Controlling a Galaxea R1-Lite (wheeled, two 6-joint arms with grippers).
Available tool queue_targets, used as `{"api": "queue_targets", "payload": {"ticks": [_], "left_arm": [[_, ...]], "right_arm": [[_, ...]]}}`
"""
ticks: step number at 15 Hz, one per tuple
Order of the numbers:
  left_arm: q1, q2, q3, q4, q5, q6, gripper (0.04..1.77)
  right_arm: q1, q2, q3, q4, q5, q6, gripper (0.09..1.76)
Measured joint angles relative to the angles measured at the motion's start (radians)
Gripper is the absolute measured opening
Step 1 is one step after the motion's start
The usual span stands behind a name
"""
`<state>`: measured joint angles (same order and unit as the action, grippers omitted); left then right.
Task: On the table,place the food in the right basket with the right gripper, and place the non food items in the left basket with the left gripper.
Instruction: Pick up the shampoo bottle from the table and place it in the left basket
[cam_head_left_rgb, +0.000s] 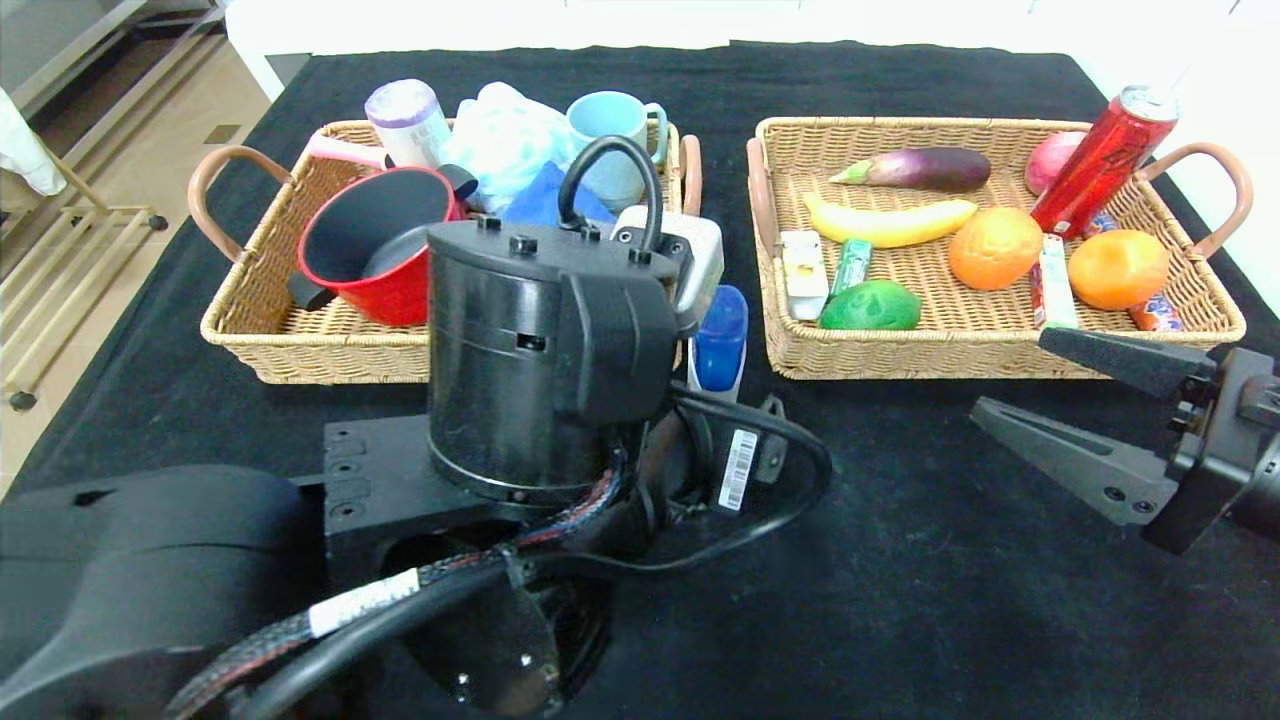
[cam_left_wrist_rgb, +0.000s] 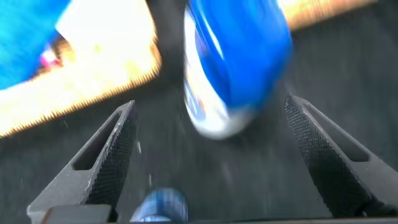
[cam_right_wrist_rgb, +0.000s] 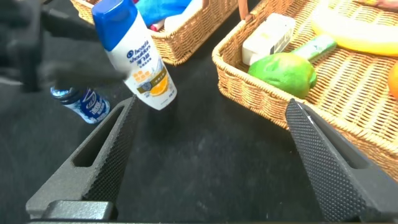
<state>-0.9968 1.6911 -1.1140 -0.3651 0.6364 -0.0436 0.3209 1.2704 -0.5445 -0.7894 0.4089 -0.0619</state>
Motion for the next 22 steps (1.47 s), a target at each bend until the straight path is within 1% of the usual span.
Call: {"api": "queue_targets", "payload": {"ticks": [1, 2, 5, 7, 8, 11, 16, 22], "left_arm": [[-0.004, 0.019, -0.001, -0.054, 0.021, 0.012, 1.71], [-0.009, 0.033, 0.000, -0.065, 0.028, 0.020, 1.71], [-0.011, 0.057, 0.000, -0.067, 0.038, 0.021, 1.71], [-0.003, 0.071, -0.015, -0.075, 0.066, 0.023, 1.71], [0.004, 0.078, -0.027, -0.076, 0.070, 0.029, 1.71], [0.019, 0.090, -0.051, -0.079, 0.074, 0.048, 1.72], [0.032, 0.106, -0.081, -0.082, 0.074, 0.043, 1.72], [0.044, 0.123, -0.095, -0.082, 0.073, 0.038, 1.72]], "right_arm": [[-0.004, -0.001, -0.001, 0.000, 0.000, 0.001, 1.71], [-0.005, -0.002, -0.003, 0.000, 0.001, 0.001, 1.71], [-0.006, -0.005, -0.003, 0.000, 0.000, 0.001, 1.71], [-0.007, -0.005, -0.003, 0.000, 0.001, 0.001, 1.71], [-0.007, -0.005, -0.003, 0.000, 0.001, 0.001, 1.71], [-0.005, -0.005, 0.000, 0.000, 0.001, 0.001, 1.71], [-0.006, -0.005, -0.001, -0.001, 0.002, 0.001, 1.71], [-0.008, -0.007, -0.001, -0.001, 0.001, 0.000, 1.71]]}}
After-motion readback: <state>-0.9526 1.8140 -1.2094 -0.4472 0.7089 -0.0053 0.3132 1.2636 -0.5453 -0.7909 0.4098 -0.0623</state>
